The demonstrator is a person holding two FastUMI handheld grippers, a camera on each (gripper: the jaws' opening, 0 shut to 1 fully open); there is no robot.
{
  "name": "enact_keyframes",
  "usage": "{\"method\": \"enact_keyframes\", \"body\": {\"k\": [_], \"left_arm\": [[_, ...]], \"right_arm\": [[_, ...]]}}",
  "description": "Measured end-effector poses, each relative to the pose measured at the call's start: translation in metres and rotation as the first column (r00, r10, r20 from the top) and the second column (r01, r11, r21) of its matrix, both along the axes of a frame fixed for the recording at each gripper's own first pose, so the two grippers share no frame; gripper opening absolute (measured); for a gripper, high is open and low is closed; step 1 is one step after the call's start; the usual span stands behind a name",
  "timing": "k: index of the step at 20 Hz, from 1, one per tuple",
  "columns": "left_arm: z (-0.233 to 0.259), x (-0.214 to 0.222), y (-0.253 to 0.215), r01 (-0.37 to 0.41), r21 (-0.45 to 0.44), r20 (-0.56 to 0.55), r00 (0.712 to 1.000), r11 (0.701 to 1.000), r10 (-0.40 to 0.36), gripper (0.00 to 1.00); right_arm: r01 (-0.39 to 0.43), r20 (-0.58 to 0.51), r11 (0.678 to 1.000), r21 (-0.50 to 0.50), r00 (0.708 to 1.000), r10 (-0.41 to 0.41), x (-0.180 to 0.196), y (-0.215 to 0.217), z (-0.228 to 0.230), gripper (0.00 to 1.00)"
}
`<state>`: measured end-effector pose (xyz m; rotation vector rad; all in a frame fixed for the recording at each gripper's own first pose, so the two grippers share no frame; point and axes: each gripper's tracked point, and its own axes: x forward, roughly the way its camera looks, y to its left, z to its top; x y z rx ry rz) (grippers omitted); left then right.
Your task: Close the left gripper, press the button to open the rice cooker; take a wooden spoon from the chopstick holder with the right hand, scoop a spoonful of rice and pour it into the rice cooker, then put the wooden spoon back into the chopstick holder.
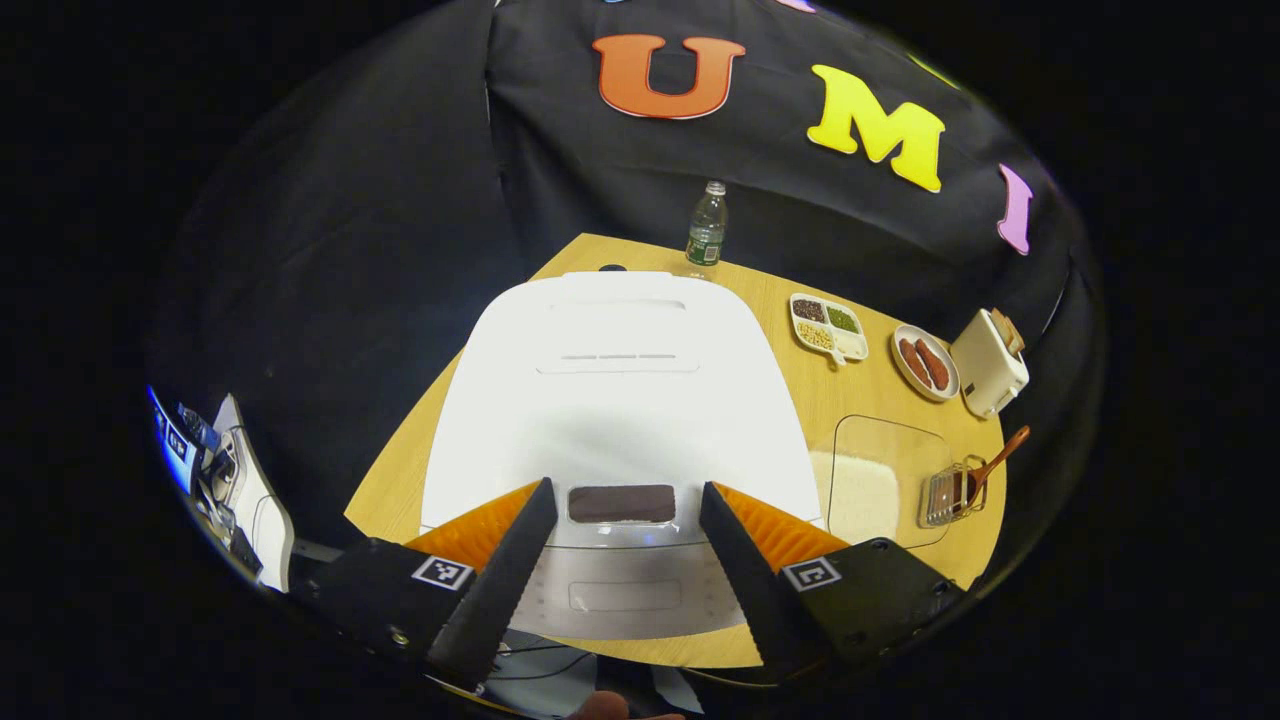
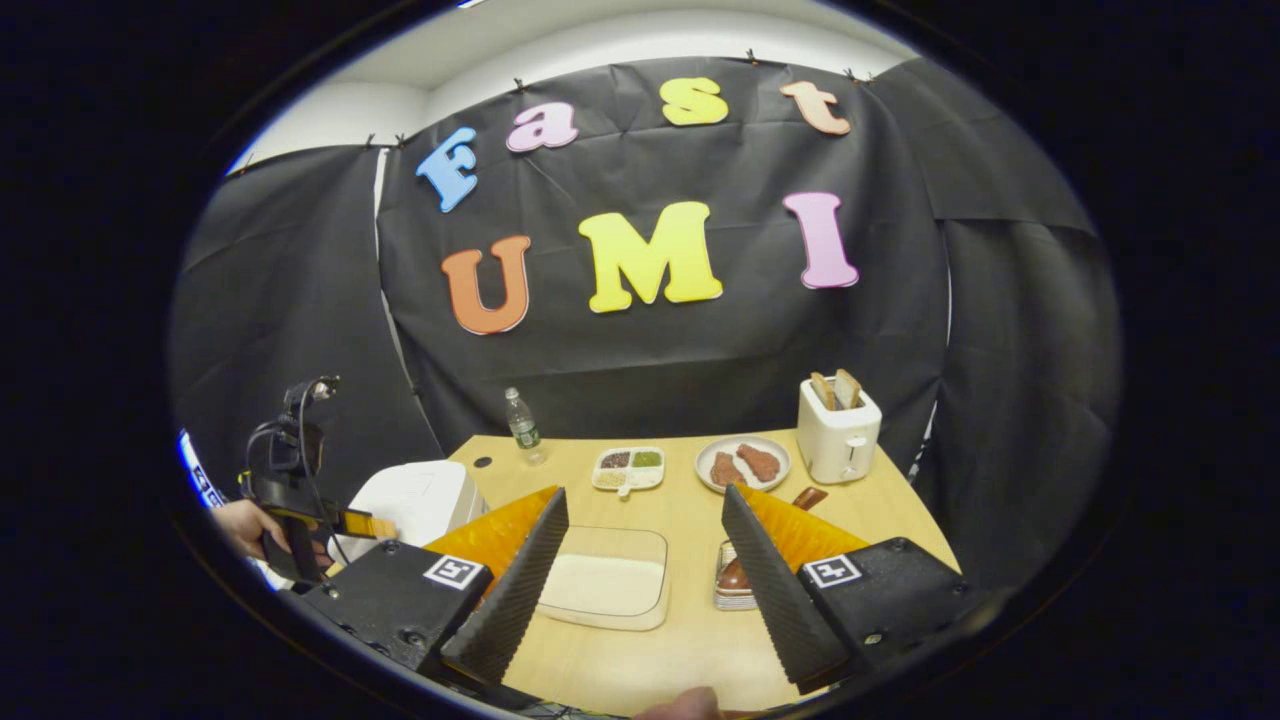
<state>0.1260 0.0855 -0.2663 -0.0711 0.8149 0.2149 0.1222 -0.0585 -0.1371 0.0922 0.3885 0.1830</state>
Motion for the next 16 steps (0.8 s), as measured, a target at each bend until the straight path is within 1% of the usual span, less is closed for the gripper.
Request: {"method": "enact_keyframes", "body": {"k": [2, 4, 6, 8, 10, 11, 13, 14, 16], "left_arm": [[-0.002, 0.000, -0.001, -0.005, -0.009, 0.012, 1.000, 1.000, 0.005, 0.98], [-0.002, 0.001, 0.000, -0.011, 0.007, 0.026, 1.000, 1.000, 0.011, 0.98], [0.003, 0.005, 0.001, -0.013, 0.030, 0.070, 0.998, 0.999, 0.011, 0.97], [0.006, 0.008, 0.003, -0.011, 0.050, 0.118, 0.993, 0.999, 0.005, 0.96], [0.013, 0.008, 0.003, -0.016, 0.064, 0.152, 0.988, 0.998, 0.006, 0.95], [0.023, 0.012, 0.005, -0.015, 0.078, 0.191, 0.982, 0.997, 0.000, 0.93], [0.054, 0.011, 0.002, -0.004, 0.082, 0.273, 0.962, 0.997, -0.018, 0.94], [0.073, 0.006, -0.005, 0.008, 0.075, 0.324, 0.945, 0.997, -0.032, 0.94], [0.117, -0.007, -0.020, 0.048, 0.069, 0.428, 0.901, 0.996, -0.073, 0.93]], "right_arm": [[-0.017, -0.020, 1.000, 0.024, 1.000, 0.017, 0.004, 0.002, -0.010, 1.00], [-0.039, -0.049, 0.999, 0.034, 0.998, 0.040, 0.009, 0.003, -0.020, 1.00], [-0.048, -0.052, 0.998, 0.036, 0.997, 0.050, 0.013, -0.001, -0.019, 1.00], [-0.027, -0.021, 0.999, 0.040, 0.999, 0.028, 0.017, -0.008, -0.009, 1.00], [-0.009, 0.000, 0.999, 0.052, 1.000, 0.009, 0.013, -0.010, 0.002, 1.00], [0.001, 0.015, 0.999, 0.049, 1.000, -0.002, 0.009, -0.012, 0.008, 1.00], [0.024, 0.049, 0.999, 0.025, 0.998, -0.025, -0.001, -0.015, 0.020, 1.00], [0.033, 0.068, 0.999, 0.014, 0.997, -0.034, -0.009, -0.014, 0.028, 1.00], [0.050, 0.111, 0.999, -0.003, 0.993, -0.049, -0.029, -0.009, 0.045, 1.00]]}}
